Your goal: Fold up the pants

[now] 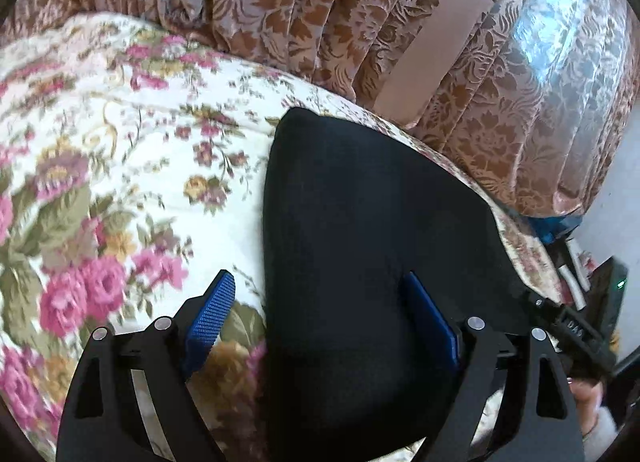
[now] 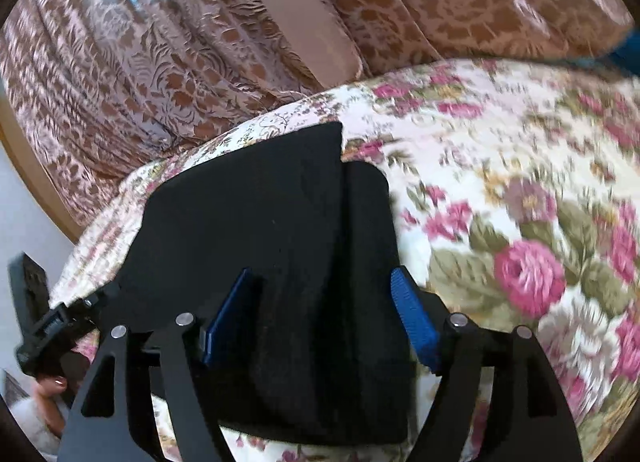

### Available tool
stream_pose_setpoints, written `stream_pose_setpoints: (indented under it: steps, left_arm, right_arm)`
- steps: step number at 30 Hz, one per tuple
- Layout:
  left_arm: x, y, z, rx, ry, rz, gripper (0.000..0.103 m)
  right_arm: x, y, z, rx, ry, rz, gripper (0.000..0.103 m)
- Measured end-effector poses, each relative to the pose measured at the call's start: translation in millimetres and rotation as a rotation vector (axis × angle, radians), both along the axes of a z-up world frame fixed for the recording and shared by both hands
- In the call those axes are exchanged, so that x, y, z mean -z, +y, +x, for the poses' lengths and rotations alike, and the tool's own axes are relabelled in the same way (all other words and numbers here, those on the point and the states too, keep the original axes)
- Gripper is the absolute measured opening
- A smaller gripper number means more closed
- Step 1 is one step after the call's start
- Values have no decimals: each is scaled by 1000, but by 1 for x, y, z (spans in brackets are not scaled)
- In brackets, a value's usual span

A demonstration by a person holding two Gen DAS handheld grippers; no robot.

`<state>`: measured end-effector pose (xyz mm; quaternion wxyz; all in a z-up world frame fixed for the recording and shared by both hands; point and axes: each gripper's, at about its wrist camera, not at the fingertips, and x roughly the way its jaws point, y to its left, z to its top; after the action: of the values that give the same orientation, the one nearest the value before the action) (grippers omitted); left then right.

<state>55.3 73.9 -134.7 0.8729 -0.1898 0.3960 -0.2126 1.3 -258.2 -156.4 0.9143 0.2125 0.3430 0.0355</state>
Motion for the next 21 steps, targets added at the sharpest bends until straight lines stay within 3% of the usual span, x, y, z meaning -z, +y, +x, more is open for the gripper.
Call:
stream_pose_setpoints:
  steps: [5, 9, 13, 21]
  left_arm:
    - [0, 0, -6, 84, 24, -56, 85]
    - [2, -5, -5, 183, 43, -52, 85]
    - [10, 0, 5, 211, 117, -129, 85]
    - [7, -7, 11, 246, 126, -115, 85]
  right_arm:
    - [5, -18, -6, -3, 62, 154, 79]
    - [20, -31, -6, -10, 126, 315, 81]
    - [15, -24, -3, -33, 152, 265, 81]
    - [13, -14, 0, -48, 162, 162, 82]
